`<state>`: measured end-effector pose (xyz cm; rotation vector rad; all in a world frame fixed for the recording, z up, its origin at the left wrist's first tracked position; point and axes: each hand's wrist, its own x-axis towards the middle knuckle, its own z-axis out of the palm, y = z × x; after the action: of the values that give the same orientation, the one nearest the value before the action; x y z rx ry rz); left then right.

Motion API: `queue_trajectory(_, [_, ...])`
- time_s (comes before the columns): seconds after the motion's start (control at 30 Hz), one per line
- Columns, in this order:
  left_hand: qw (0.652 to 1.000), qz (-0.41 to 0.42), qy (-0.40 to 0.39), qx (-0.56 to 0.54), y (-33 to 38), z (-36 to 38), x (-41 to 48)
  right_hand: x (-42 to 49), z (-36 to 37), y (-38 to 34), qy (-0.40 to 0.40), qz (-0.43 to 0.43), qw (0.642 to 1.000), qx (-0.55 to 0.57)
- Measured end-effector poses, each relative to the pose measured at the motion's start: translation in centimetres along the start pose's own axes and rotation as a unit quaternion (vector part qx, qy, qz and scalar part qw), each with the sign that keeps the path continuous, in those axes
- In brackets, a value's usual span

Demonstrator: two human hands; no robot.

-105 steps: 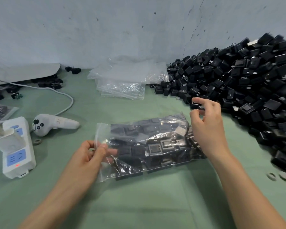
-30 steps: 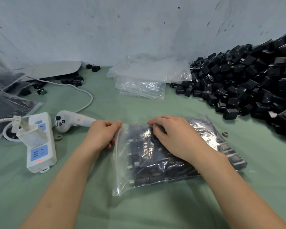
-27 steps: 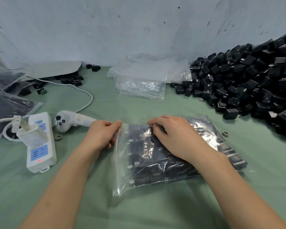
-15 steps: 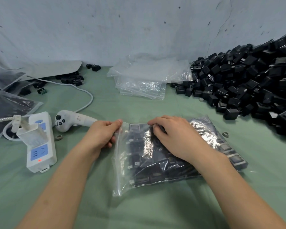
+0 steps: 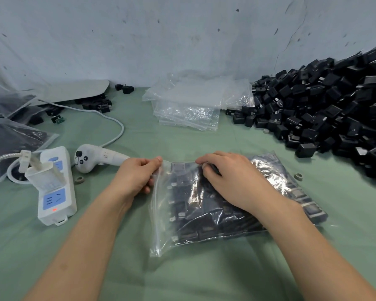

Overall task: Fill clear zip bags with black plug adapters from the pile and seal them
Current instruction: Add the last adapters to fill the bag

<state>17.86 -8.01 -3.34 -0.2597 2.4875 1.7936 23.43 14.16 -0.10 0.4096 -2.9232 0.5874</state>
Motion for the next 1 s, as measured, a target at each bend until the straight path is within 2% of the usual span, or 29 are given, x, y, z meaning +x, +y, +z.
queue_trajectory(0.17, [0.998,0.001,-0.030,0.051,-0.1,-0.8,-0.4,-0.1,0.1,0.0,0.004,0.003,1.000,-0.003])
queue_trajectory(0.3, [0.996,0.019,-0.014,0.092,-0.2,-0.7,-0.7,0.0,0.2,0.0,0.006,0.005,1.000,-0.003])
queue_trajectory(0.47, [0.997,0.025,0.011,0.078,-0.3,-0.4,-0.7,0.1,0.2,0.1,0.005,0.005,1.000,-0.001])
queue_trajectory(0.67, [0.995,-0.021,-0.060,0.081,-0.3,-1.7,-0.9,0.1,0.2,0.1,0.004,0.004,1.000,-0.002])
queue_trajectory(1.0, [0.994,-0.016,-0.066,0.085,-0.3,-1.5,-1.3,0.0,0.2,0.1,0.001,0.004,1.000,-0.002])
